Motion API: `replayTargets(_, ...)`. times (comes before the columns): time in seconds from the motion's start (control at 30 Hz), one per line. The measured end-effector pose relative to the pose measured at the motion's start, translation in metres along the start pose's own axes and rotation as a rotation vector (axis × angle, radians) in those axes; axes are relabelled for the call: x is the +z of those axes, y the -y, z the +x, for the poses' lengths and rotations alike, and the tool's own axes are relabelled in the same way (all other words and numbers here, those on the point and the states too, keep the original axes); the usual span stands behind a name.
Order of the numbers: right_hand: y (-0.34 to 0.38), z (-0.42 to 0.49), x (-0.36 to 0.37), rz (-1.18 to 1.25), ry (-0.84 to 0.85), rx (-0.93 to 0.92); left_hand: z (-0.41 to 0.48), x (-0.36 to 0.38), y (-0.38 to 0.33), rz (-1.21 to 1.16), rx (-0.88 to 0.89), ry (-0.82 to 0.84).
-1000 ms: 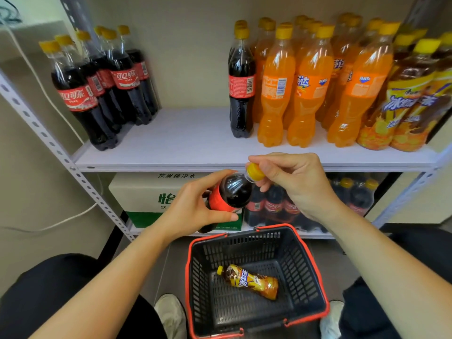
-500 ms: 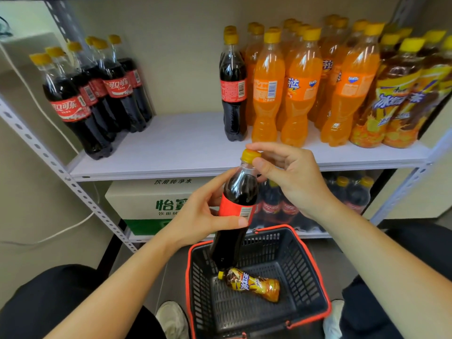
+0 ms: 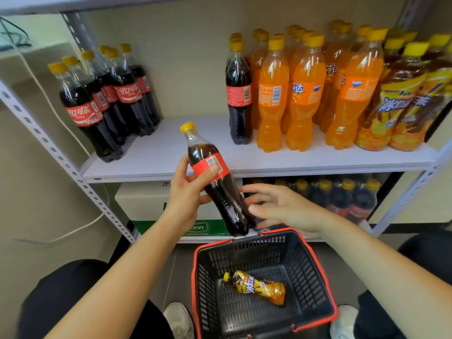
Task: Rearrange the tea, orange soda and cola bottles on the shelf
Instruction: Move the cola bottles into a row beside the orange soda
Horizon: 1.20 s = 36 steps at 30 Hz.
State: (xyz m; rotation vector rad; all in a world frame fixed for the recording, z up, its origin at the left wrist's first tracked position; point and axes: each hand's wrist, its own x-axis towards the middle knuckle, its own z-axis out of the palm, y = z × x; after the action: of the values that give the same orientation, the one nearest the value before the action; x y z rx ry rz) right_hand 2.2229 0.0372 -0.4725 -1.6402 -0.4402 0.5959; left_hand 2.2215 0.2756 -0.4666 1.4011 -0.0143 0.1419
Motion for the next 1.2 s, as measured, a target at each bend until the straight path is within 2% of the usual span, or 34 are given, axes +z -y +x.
replayTargets(0.1, -0.003, 0.001, 0.005, -0.027, 0.028, -0.089, 0.004, -0.002, -0.002, -0.067, -0.044, -0.108)
replayTargets(0.2, -0.003, 0.005, 0.010, -0.115, -0.077, -0.196, 0.006, -0.002, -0.005, -0.170, -0.073, -0.161)
replayTargets(0.37, 0.002, 0.012, 0.017, 0.059, -0.227, -0.318, 0.008, -0.010, -0.008, -0.201, -0.010, -0.009)
replayTargets(0.5, 0.007, 0.015, 0.022, 0.248, -0.208, -0.370, 0.004, -0.009, -0.010, -0.195, 0.006, 0.023)
replayTargets(0.63, 0.006, 0.018, 0.030, 0.241, -0.221, -0.376, 0.004, -0.009, -0.013, -0.205, 0.009, 0.006)
replayTargets(0.97, 0.019, 0.024, 0.030, 0.006, -0.381, -0.442, 0.006, -0.004, -0.015, -0.295, -0.074, -0.041)
replayTargets(1.2, 0.025, 0.027, 0.029, 0.128, -0.420, -0.498, 0.009, 0.003, -0.009, -0.324, -0.121, -0.050)
